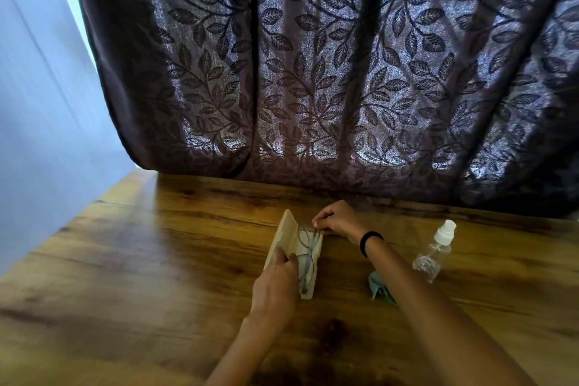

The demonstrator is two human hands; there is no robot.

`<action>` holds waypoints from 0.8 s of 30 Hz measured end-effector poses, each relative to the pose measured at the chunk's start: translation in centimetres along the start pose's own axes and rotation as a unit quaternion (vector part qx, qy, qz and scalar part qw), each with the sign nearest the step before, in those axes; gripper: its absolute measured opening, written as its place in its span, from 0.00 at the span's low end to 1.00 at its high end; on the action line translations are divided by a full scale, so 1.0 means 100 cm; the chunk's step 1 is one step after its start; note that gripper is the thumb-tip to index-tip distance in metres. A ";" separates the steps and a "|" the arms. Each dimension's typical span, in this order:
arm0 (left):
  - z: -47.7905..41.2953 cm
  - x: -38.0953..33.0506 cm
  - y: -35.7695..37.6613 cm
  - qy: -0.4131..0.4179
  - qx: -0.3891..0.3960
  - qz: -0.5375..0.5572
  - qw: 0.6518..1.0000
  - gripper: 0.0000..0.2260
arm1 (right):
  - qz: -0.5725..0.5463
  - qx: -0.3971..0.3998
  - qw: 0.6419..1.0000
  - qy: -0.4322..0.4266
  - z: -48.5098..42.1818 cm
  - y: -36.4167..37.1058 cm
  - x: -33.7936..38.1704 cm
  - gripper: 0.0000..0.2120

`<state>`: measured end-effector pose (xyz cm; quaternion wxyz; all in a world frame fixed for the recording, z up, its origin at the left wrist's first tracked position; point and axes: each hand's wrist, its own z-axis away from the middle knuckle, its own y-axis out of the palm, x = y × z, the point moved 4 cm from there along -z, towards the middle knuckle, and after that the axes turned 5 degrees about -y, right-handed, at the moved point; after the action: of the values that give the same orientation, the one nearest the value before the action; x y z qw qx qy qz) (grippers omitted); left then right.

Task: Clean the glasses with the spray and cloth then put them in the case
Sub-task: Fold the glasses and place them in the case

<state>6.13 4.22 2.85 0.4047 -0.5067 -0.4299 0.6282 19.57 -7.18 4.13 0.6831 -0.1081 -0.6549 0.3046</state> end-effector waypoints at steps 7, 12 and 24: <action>0.000 -0.001 0.002 0.025 0.019 -0.024 0.999 0.23 | -0.014 -0.018 1.000 -0.003 0.009 -0.001 -0.005 0.04; -0.002 0.000 0.007 0.041 0.015 -0.022 0.999 0.24 | -0.002 -0.040 0.999 -0.010 0.013 0.000 -0.007 0.08; -0.002 0.001 0.010 0.038 0.001 0.027 0.999 0.18 | 0.015 -0.072 0.997 -0.022 0.021 0.005 -0.009 0.05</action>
<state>6.27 3.98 1.84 0.4041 -0.5409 -0.3999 0.6198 17.50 -7.80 3.37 0.6546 -0.1602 -0.6882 0.2686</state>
